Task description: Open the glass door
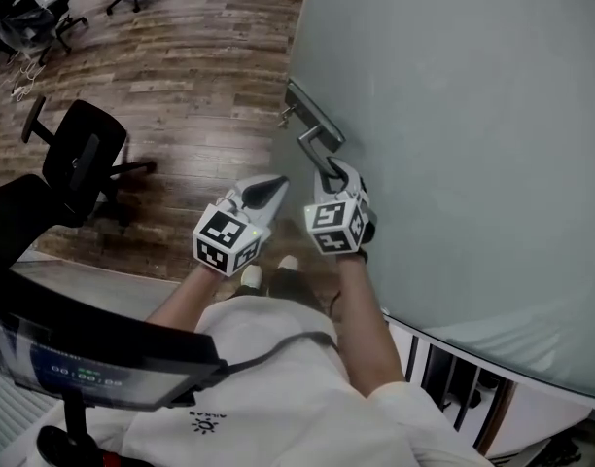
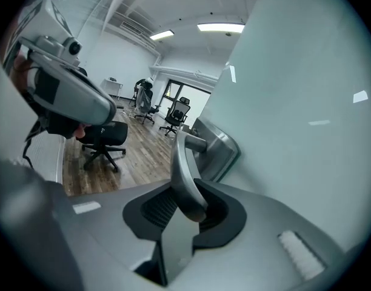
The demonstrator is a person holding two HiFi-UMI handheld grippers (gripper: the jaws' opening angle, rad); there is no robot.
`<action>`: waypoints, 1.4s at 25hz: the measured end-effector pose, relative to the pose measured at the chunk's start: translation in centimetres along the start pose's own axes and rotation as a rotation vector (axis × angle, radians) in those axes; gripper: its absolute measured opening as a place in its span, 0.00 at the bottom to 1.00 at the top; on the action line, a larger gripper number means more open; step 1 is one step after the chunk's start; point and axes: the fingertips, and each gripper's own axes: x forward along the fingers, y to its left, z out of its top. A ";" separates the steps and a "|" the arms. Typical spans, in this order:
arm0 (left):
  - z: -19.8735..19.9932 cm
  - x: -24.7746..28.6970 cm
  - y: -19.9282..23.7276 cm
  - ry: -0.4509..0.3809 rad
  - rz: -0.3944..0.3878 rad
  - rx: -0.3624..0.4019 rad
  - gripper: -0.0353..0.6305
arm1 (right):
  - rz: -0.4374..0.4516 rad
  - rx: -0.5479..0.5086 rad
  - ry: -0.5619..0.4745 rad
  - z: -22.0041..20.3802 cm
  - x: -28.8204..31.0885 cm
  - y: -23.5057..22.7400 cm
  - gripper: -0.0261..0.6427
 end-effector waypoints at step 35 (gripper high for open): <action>2.2 26.3 3.7 0.051 -0.226 0.135 0.06 | -0.215 0.221 0.023 -9.1 9.3 -16.2 0.14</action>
